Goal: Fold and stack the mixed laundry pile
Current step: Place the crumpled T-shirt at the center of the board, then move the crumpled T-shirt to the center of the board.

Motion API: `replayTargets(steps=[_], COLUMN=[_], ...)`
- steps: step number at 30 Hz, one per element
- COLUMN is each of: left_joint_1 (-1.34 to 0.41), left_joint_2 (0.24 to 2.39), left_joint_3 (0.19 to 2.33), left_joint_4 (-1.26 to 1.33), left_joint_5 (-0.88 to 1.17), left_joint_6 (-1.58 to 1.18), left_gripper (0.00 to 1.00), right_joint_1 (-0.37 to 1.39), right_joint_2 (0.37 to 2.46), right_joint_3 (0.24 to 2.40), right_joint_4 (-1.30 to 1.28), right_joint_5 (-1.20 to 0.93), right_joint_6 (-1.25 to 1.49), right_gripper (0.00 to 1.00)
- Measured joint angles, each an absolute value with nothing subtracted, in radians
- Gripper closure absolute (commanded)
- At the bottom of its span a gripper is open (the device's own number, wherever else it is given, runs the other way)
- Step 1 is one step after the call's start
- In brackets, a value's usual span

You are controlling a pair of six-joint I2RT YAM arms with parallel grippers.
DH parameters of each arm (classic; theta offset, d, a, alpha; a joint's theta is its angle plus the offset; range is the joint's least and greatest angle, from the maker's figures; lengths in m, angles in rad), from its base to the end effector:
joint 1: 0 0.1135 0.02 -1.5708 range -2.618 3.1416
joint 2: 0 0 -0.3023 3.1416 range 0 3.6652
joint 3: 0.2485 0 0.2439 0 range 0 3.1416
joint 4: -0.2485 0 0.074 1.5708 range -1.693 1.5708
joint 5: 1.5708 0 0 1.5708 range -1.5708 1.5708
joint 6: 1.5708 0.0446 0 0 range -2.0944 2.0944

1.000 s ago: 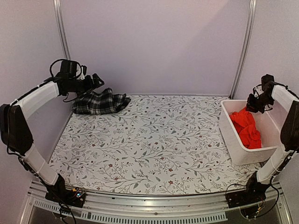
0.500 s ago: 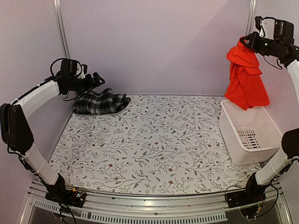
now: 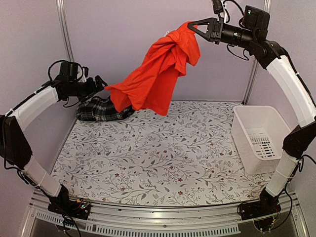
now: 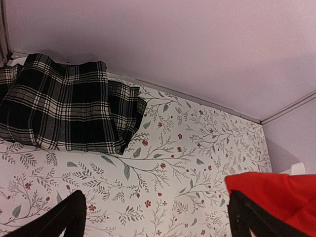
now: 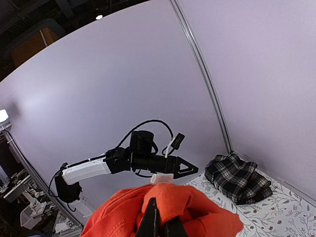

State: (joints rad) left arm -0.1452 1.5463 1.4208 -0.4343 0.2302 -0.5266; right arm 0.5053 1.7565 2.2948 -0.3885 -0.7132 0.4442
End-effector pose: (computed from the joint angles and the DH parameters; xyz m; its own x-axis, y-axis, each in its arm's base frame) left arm 0.3490 -0.0613 0.3833 -0.6212 -0.4037 -0.6717 0.0231 0.8473 -0.5306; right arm 0.2961 0.1972 0.5994 -0.2827 0.2150 -0.9348 -0.8978 0.2837 0.3368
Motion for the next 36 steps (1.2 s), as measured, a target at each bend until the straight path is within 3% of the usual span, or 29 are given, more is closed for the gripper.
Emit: replayTargets(steps=[2,6,7,12,19,29,36], left_joint_1=[-0.145,-0.146,-0.148,-0.202,-0.432,-0.489,-0.491], left_joint_2=[1.520,1.473,1.464,1.420,1.409,1.409,1.399], left_joint_3=[1.402,1.346,1.330,1.228,1.101,0.921,0.829], left_joint_4=[-0.436,-0.439,-0.440,-0.460,-0.533,-0.621,-0.659], left_joint_5=[0.228,0.235,0.239,0.254,0.251,0.232,0.253], left_joint_6=[-0.525,-0.519,-0.514,-0.491,-0.506,-0.682,-0.780], left_gripper=[0.00,0.00,0.00,0.00,0.01,0.17,0.29], right_joint_1=[0.484,0.377,0.351,0.299,0.442,0.727,0.757], right_joint_2=[1.743,1.708,1.712,1.744,1.744,2.053,2.220], right_joint_3=[2.180,1.853,1.784,1.616,1.615,1.712,1.782], right_joint_4=[-0.342,-0.348,-0.374,-0.574,-0.641,-0.683,-0.697], right_joint_5=[-0.723,-0.730,-0.708,-0.607,-0.669,-0.759,-0.747], right_joint_6=[0.479,0.529,0.521,0.427,0.263,0.128,0.094], right_gripper=[0.56,0.34,0.33,0.35,0.37,0.39,0.39])
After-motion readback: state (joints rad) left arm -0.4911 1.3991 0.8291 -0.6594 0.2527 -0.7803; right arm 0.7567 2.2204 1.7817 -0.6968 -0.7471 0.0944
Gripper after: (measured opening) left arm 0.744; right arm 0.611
